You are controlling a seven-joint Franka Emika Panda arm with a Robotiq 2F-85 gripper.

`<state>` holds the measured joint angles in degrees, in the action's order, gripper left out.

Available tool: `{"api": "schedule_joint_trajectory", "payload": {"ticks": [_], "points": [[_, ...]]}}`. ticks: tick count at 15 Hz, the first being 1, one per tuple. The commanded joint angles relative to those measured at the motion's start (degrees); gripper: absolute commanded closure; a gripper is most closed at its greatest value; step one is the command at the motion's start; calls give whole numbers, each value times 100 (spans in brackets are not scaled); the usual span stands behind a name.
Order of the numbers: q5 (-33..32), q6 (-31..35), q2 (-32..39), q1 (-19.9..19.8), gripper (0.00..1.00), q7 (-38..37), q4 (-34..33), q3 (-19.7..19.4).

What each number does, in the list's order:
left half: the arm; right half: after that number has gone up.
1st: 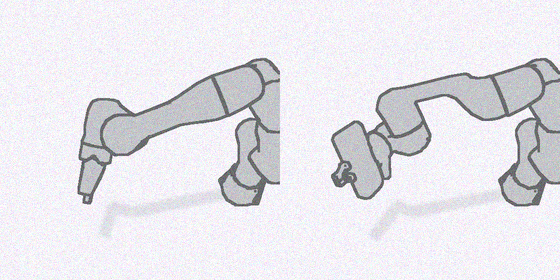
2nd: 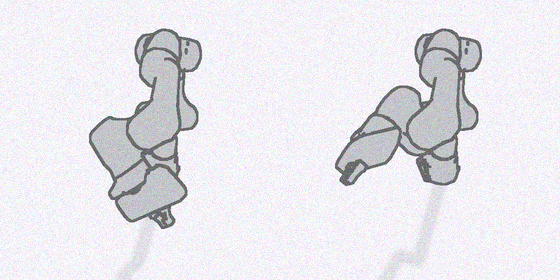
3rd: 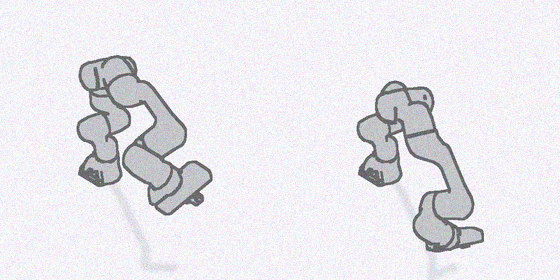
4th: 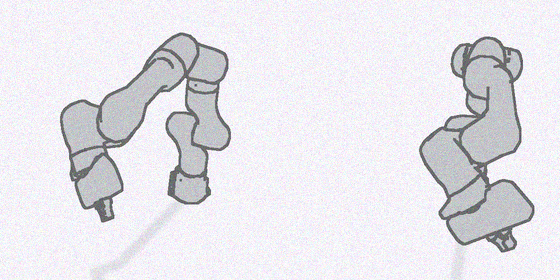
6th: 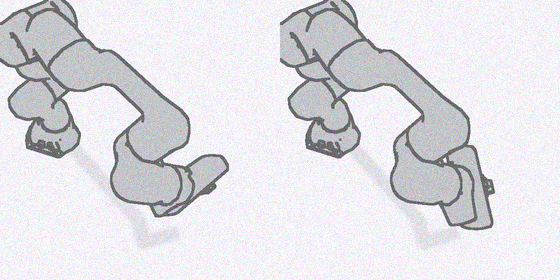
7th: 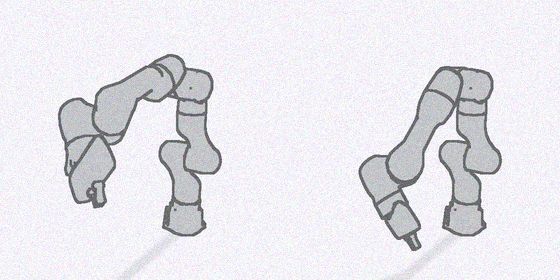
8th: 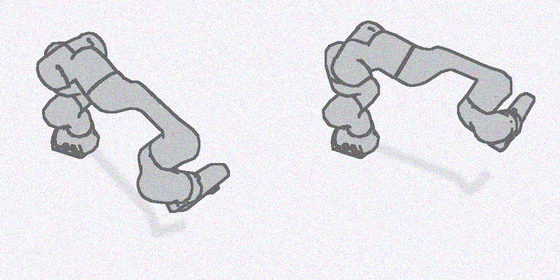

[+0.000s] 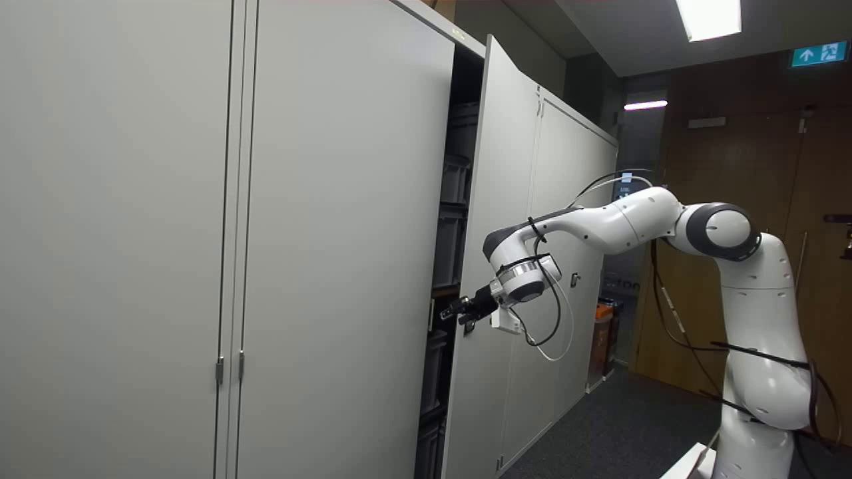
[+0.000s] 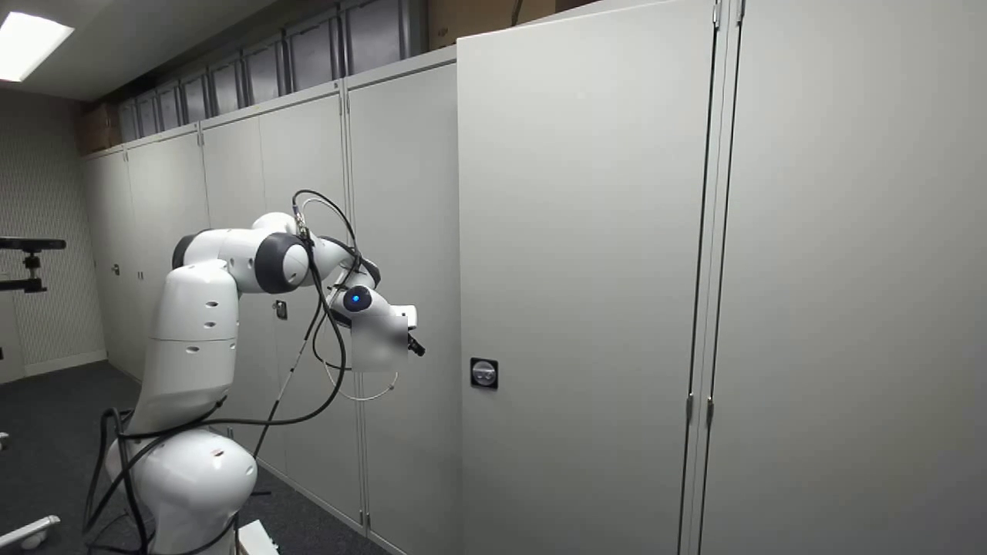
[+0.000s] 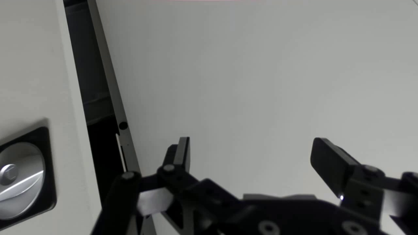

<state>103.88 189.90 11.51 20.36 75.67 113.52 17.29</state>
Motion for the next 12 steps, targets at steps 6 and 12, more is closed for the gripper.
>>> {"api": "schedule_joint_trajectory", "payload": {"ticks": [6,12], "points": [[-3020,696,450,290,0,-2428,55,-111],[-2325,791,631,897,0,-1670,-349,-906]]}}
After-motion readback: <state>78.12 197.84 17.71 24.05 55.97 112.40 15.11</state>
